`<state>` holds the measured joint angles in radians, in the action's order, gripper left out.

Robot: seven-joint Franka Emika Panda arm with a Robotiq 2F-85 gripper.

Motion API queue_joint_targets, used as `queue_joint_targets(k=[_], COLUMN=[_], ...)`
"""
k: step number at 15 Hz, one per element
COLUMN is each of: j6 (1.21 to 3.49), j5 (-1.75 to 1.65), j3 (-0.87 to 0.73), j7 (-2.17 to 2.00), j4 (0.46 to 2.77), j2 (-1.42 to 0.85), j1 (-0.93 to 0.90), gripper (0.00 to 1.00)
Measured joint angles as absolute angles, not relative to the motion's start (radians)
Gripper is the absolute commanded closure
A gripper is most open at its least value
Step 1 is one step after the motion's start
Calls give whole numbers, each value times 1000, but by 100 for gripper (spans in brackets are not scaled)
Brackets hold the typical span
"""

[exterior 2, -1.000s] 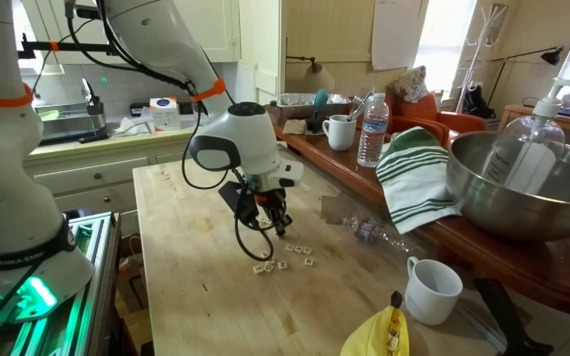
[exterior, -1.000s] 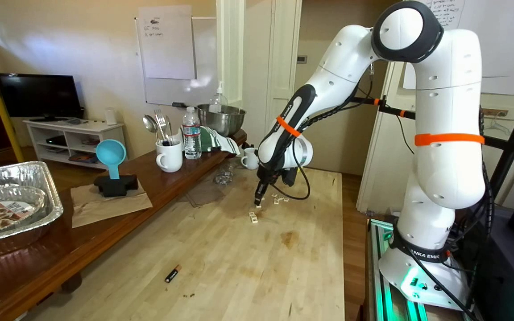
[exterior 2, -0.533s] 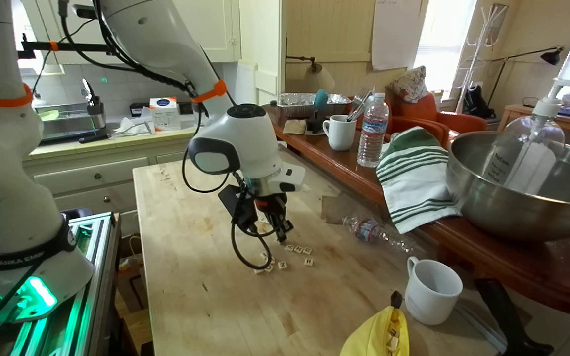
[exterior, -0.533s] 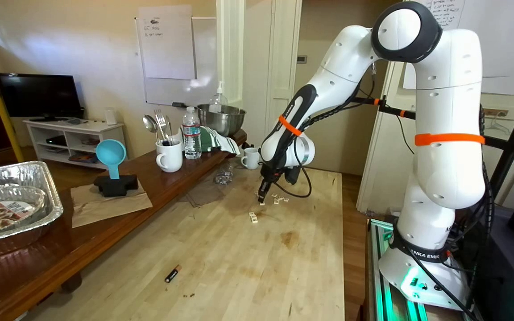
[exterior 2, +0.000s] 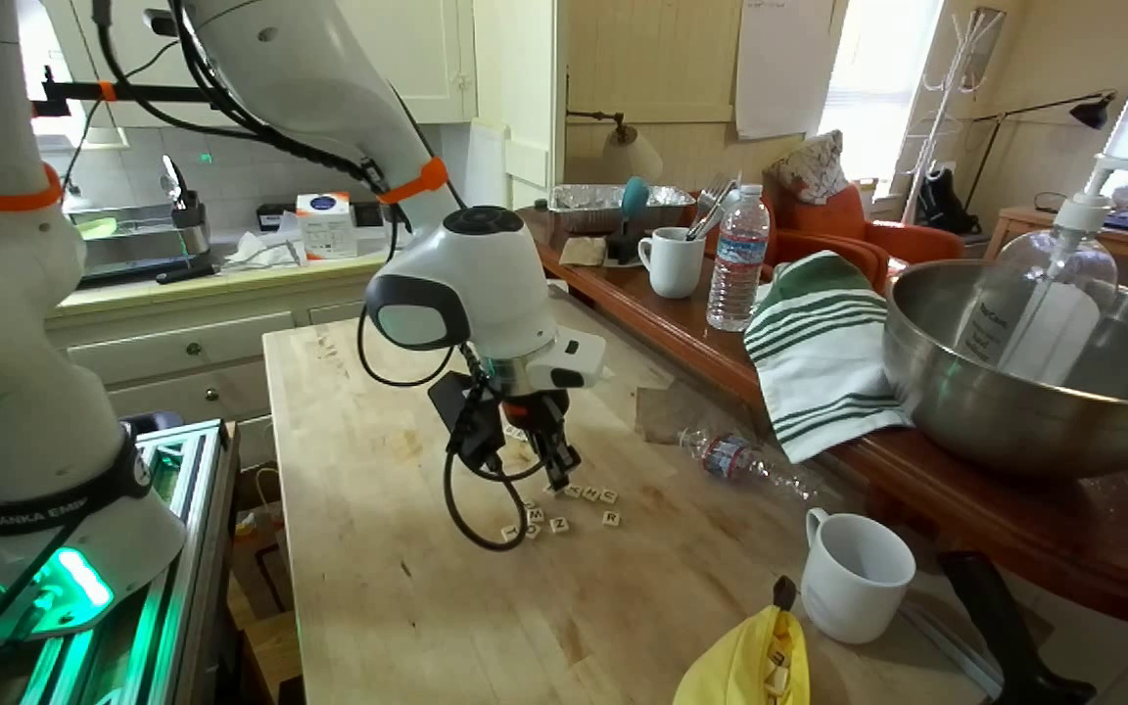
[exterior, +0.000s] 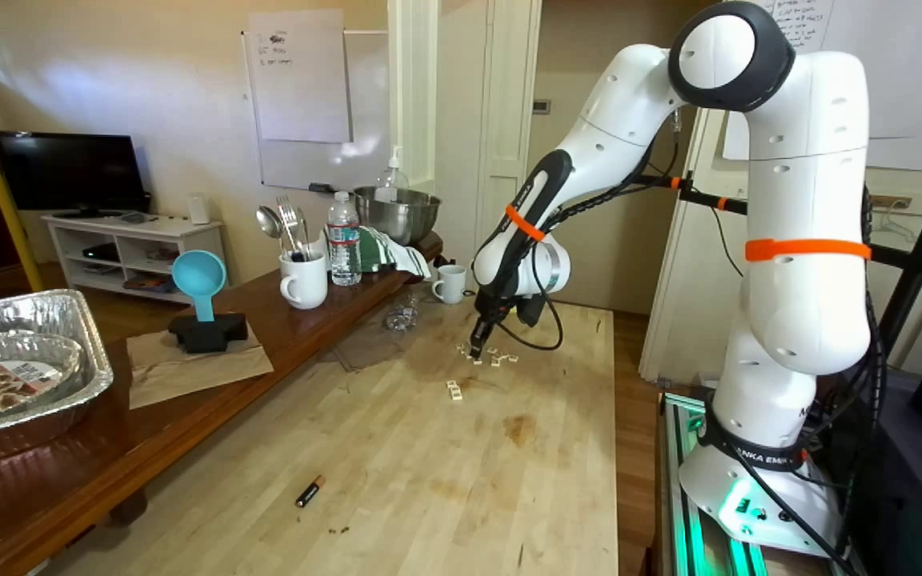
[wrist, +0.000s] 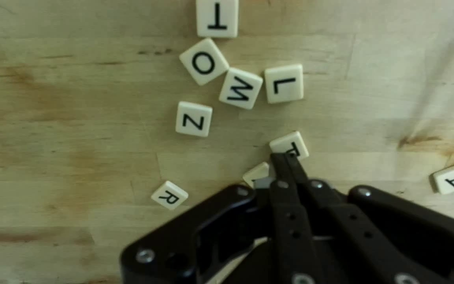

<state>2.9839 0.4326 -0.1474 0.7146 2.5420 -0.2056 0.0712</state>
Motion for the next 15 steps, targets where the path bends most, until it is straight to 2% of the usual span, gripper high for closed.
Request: queue_joint_targets(k=[15], j6=[2984], j5=[354], j3=[-212], j7=[731], j4=[2624], j2=[-111], j1=[73], gripper=[100])
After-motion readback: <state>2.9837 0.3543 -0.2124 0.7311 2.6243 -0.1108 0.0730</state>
